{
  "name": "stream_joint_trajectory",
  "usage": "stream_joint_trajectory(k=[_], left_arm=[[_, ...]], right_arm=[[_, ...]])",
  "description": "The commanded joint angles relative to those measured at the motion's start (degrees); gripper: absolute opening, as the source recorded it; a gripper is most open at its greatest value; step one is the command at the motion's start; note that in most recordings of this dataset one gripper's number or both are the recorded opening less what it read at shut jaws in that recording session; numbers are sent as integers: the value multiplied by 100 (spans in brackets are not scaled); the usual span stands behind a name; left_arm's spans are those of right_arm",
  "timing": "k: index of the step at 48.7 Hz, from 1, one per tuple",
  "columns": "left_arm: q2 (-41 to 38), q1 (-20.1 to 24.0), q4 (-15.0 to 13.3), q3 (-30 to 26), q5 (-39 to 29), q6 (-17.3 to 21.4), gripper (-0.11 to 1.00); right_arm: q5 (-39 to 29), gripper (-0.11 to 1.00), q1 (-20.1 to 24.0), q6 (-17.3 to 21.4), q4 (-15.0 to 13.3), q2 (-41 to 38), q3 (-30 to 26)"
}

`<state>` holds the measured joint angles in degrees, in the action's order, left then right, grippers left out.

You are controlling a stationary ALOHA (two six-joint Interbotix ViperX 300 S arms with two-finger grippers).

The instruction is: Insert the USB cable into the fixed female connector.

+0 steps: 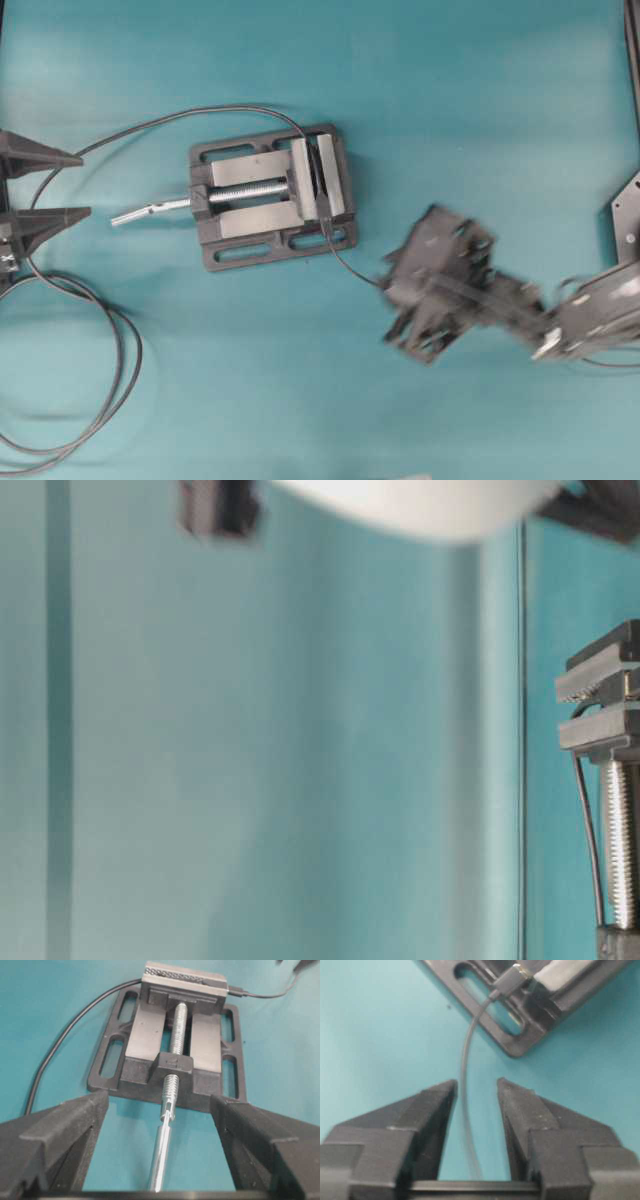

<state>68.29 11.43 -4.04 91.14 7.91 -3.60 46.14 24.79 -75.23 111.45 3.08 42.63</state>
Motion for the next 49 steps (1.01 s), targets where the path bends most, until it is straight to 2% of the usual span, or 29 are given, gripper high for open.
stream_joint_trajectory(k=[1, 4, 14, 30, 37, 45, 49], left_arm=[[-70, 9, 9, -70, 44, -53, 96], [-70, 9, 9, -79, 44, -53, 96], [-70, 9, 9, -70, 44, -53, 96], [-70, 18, 9, -70, 44, -62, 96], [-70, 18, 9, -70, 44, -53, 96], [-70, 18, 9, -79, 44, -62, 96], [-70, 18, 9, -70, 44, -53, 96]], right_arm=[[-246, 42, -141, -44, -141, 659, 316], [-615, 41, -281, -132, -272, 976, 580], [-1292, 41, -712, -211, -1037, 2145, 1459], [-2021, 41, -1371, -264, -1740, 4228, 2830], [-2250, 41, -1538, -475, -2162, 4781, 3234], [-2215, 39, -1854, -615, -2628, 5238, 3586], [-2232, 35, -2048, -606, -2733, 5423, 3718]])
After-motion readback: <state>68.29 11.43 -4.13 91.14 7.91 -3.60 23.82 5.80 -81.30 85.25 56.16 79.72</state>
